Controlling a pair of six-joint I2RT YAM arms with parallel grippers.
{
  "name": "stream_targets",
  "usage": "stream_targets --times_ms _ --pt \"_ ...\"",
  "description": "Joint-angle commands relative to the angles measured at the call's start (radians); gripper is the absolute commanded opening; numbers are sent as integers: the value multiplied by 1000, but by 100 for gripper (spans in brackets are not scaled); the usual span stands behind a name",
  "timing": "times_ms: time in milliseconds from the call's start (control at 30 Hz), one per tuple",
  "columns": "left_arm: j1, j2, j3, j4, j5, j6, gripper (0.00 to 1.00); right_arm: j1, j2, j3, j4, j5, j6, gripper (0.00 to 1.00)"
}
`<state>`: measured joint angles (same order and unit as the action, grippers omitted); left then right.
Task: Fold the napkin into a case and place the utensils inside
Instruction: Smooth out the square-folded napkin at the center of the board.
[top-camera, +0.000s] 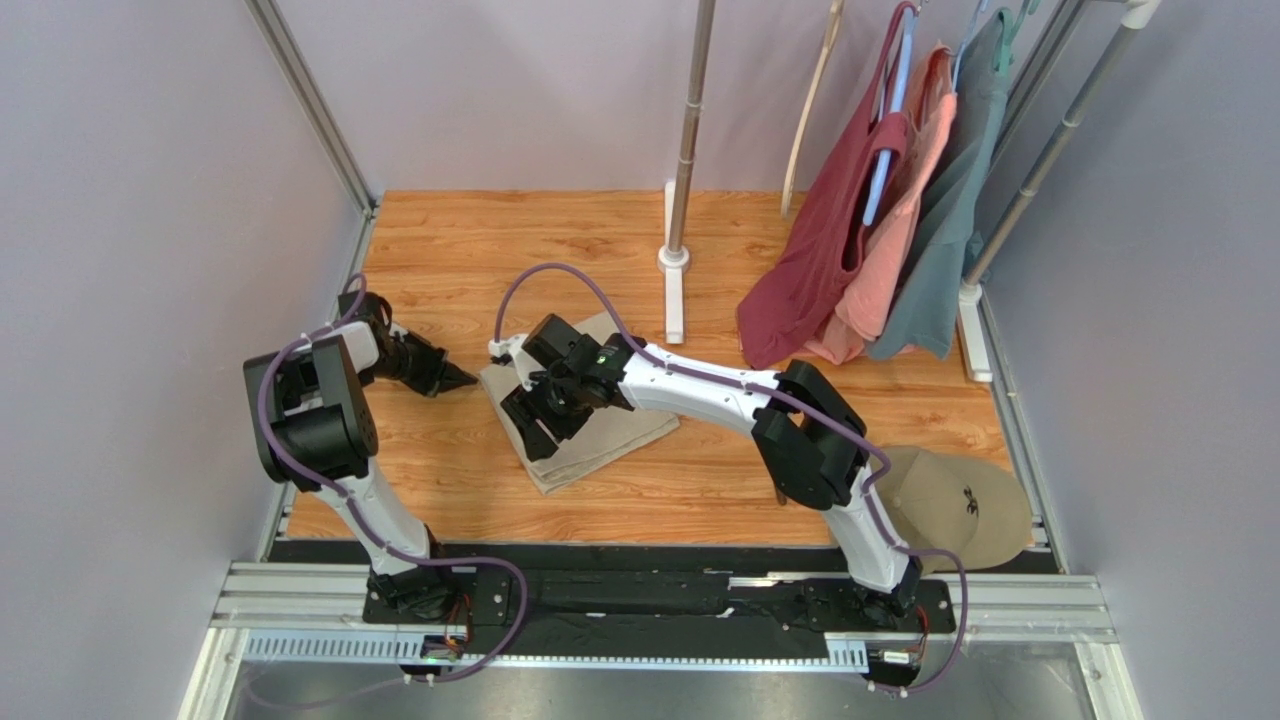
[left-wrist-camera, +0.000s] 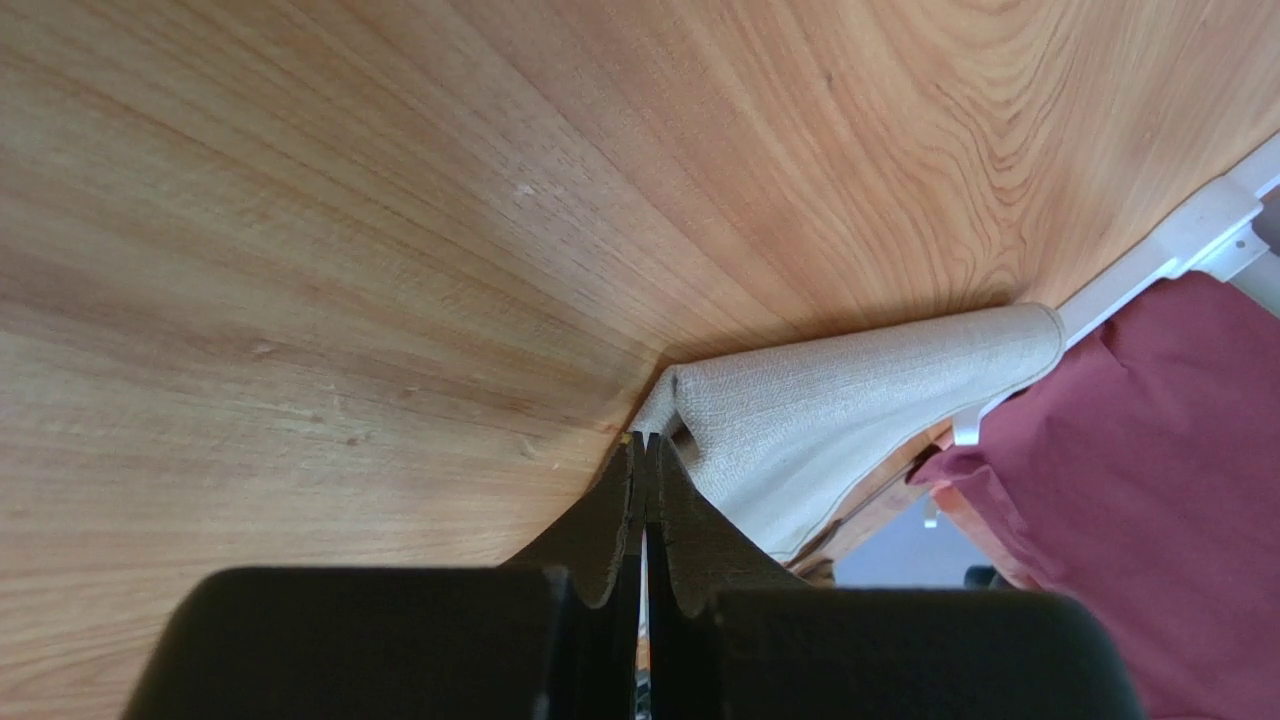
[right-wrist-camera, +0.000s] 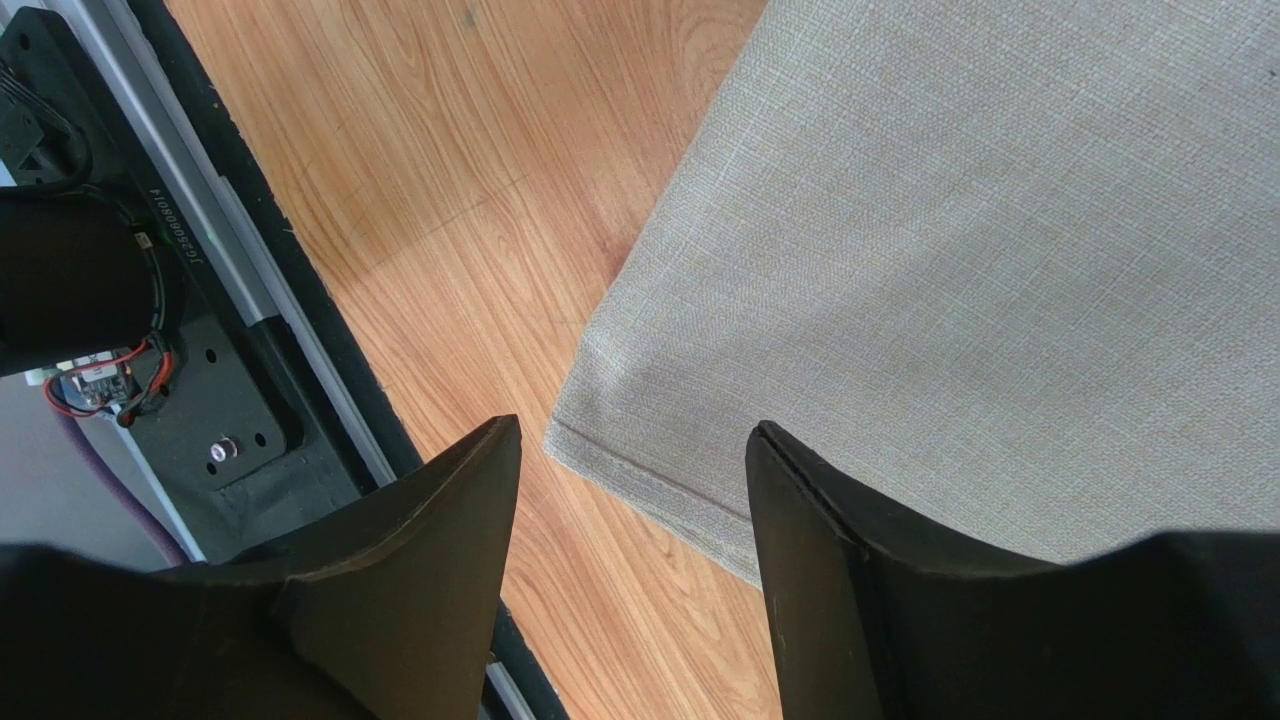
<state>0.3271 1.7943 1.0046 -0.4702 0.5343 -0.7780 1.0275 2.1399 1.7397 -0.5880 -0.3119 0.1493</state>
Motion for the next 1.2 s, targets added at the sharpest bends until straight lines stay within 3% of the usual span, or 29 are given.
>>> stream_targets --times_ms 0,400,933,1167 --pt "4 8 17 68 47 -43 0 6 5 49 14 28 -27 61" --pt "-6 53 52 35 4 -52 0 8 28 64 17 -13 -11 61" --pt "-83 162 232 -177 -146 -119 0 29 72 98 -22 16 -42 62" --pt "-88 168 239 -188 -160 -132 0 52 92 97 -33 -7 -39 56"
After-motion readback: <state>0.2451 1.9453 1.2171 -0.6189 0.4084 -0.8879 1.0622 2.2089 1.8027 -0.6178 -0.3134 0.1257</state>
